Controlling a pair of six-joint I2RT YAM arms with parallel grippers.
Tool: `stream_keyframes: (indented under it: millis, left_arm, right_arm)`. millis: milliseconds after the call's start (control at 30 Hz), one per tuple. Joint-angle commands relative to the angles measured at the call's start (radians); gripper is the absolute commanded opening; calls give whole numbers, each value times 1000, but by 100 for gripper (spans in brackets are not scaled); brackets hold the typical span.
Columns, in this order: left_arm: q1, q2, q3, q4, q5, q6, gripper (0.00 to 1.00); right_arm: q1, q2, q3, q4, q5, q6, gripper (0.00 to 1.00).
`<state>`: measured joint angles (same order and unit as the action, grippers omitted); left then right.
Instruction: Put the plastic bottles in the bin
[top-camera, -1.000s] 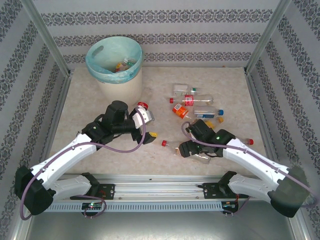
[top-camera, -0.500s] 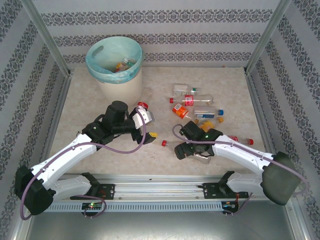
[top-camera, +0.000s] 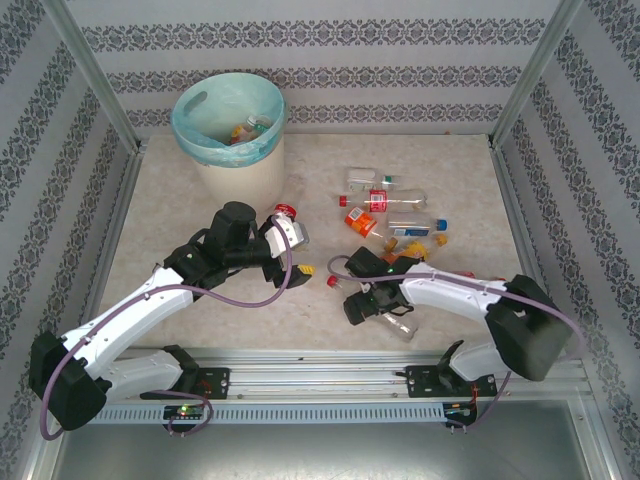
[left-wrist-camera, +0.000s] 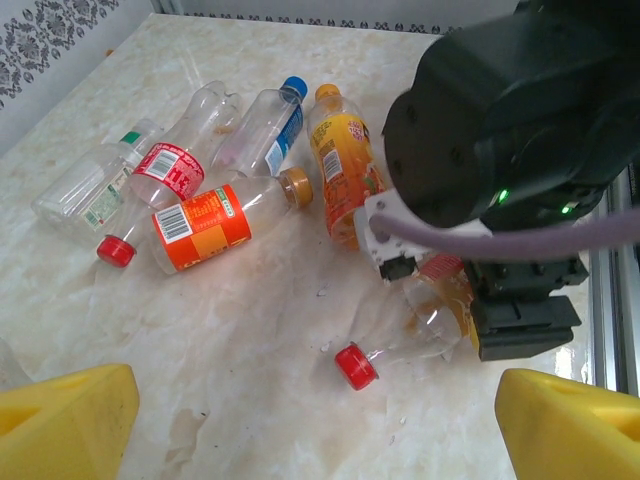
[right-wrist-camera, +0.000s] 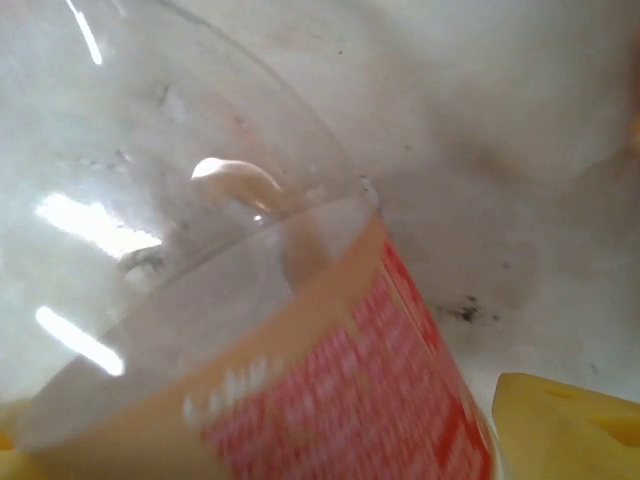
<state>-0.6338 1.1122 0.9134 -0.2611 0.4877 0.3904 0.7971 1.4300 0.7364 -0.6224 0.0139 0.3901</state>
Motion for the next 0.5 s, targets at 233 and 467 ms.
stream_keyframes:
  millis: [233,467]
  left_arm:
    - [-9,-18,-3,-3,-16,35,93]
    - [-9,-14,2,-5,-33,34,93]
  right_arm:
    - [22,59,34,60,9,7,72]
    - [23,27,40,47,6,-6,64]
